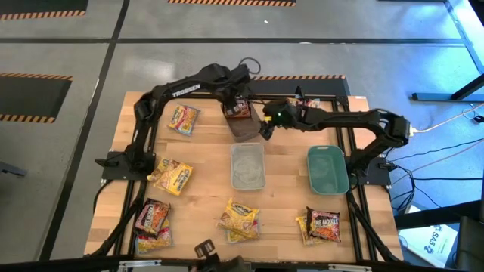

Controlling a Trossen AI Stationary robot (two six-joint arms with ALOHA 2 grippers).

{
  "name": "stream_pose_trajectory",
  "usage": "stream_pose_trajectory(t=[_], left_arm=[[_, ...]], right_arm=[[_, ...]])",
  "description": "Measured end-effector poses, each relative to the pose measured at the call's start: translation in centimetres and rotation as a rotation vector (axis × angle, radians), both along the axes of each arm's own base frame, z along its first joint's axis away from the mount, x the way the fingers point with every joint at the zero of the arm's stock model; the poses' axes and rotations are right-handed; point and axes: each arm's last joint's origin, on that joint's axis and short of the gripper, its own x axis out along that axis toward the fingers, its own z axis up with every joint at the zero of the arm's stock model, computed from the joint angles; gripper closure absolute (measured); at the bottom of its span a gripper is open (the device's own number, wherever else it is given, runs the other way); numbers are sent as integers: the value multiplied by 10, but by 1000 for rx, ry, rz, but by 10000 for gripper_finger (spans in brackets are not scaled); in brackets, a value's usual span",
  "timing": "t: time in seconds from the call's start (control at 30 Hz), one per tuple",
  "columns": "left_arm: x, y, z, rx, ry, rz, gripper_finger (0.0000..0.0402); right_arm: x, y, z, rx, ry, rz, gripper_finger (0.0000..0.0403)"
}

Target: Sort Maruchan noodles

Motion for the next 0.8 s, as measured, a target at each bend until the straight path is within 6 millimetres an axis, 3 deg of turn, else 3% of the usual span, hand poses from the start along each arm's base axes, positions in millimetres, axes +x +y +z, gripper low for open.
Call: stream_pose_trajectory(t=[0.17, 0.4, 0.67, 0.8], left_arm=[[-30, -20, -31, 37, -4, 52, 266], [-77, -41, -75, 70, -210, 152, 266], [-80, -44, -113, 41, -293, 157, 266], [-75, -40, -121, 52, -309, 158, 266]], right_arm=[[-13, -17, -13, 57, 50, -44, 150], [-25, -30, -30, 79, 22, -109, 150], [-18, -39, -53, 138, 5, -119, 150], [-12, -41, -65, 156, 6, -108, 150]])
